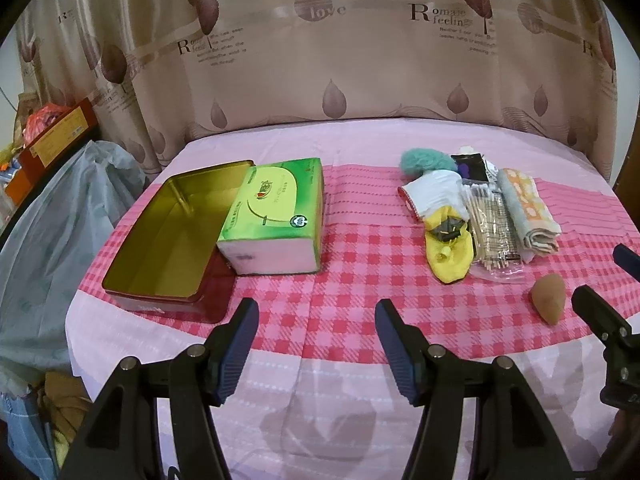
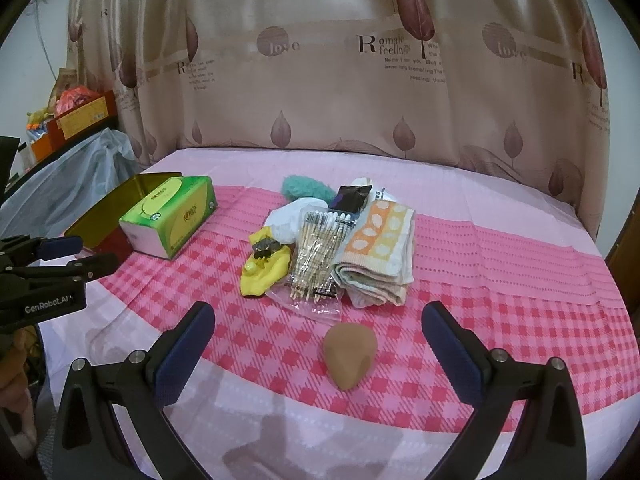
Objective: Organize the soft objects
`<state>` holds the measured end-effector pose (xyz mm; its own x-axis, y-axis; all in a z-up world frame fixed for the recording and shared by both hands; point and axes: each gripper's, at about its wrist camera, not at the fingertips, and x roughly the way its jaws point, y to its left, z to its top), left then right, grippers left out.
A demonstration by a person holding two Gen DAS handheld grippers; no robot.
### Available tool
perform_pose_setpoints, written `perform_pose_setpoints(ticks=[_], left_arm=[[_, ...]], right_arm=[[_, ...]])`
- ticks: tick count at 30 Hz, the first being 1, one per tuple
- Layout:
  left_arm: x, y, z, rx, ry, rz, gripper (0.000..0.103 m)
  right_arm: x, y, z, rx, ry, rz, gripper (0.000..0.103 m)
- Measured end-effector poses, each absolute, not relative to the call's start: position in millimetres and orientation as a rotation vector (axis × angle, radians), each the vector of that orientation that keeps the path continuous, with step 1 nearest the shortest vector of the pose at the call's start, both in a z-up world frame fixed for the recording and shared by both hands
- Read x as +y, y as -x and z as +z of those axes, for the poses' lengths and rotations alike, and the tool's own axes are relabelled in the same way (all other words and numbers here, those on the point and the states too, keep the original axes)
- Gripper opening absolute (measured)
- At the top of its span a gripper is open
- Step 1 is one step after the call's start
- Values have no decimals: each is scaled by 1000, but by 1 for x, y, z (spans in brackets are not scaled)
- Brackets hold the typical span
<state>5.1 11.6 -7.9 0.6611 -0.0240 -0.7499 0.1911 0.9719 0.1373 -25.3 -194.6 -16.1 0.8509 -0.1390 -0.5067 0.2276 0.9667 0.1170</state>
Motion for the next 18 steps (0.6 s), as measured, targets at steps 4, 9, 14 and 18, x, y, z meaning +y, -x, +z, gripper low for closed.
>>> perform_pose_setpoints(ticks=[4, 9, 14, 18], left_arm=[[12, -6, -10, 848, -213, -117, 62], [13, -6, -10, 850, -212, -113, 62], [15, -8, -13, 860, -211, -111, 62], [18, -10, -16, 868, -205, -107, 62]], right_arm=[[-195, 24, -16, 532, -173, -190, 102], [-196, 23, -17, 545, -170, -188, 102], [-196, 21, -19, 560, -167, -187, 101], [-194, 18, -22, 576, -160, -184, 96]])
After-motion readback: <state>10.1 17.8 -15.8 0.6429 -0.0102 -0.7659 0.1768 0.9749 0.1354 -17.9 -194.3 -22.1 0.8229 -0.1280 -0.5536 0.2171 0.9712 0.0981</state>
